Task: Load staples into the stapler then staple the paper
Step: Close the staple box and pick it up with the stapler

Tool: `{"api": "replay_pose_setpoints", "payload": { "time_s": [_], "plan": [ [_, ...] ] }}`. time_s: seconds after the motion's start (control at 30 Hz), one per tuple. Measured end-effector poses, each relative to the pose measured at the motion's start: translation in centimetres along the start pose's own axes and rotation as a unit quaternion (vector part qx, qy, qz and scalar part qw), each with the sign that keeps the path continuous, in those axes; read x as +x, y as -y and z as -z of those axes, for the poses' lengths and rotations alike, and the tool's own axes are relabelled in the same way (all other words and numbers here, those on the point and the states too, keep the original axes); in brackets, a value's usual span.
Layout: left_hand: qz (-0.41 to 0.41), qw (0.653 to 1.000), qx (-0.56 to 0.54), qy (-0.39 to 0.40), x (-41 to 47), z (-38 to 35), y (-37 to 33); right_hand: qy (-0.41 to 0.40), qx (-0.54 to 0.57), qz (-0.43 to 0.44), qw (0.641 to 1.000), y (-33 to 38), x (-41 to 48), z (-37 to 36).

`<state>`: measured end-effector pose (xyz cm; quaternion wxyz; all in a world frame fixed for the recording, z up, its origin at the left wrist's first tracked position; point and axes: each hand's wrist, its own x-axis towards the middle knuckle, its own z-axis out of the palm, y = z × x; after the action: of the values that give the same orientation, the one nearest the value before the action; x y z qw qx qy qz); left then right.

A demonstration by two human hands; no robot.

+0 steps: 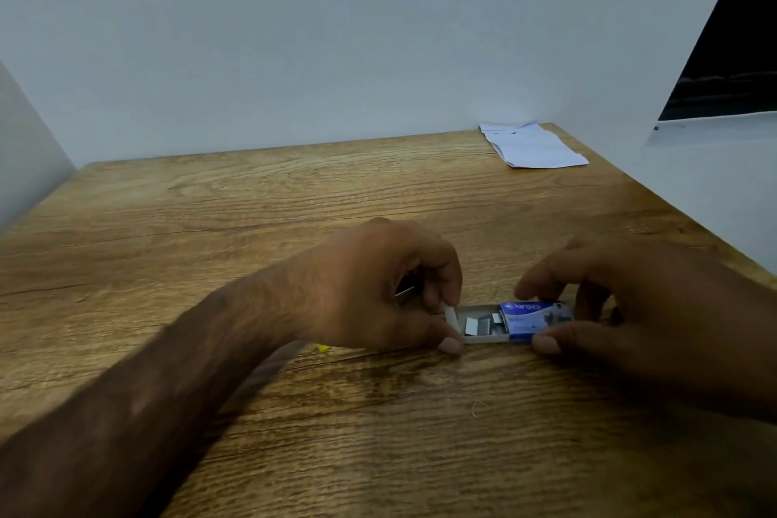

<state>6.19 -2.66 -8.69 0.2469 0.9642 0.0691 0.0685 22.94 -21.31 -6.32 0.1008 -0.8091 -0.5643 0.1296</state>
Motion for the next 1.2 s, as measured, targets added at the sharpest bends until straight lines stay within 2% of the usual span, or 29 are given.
{"api": "replay_pose_setpoints", "payload": {
  "time_s": [0.17,0.63,1.07,1.2],
  "plan": [
    [-0.011,0.999,-0.014,-0.026,0.2,-0.4,-0.3,-0.004,0.015,-0.005,1.000,-0.2,0.1,-0.2],
    [-0.044,0.998,-0.007,-0.038,0.6,-1.3,-0.2,-0.003,0.033,0.015,0.999,0.4,0.6,-1.1],
    [-0.003,0.999,0.004,-0.034,0.8,-1.2,-1.2,0.013,0.008,0.016,1.000,1.4,1.0,-1.4],
    [0.005,1.000,-0.021,-0.010,0.6,-0.4,-1.1,0.011,0.012,0.020,1.000,1.4,1.2,-1.6]
  ]
}}
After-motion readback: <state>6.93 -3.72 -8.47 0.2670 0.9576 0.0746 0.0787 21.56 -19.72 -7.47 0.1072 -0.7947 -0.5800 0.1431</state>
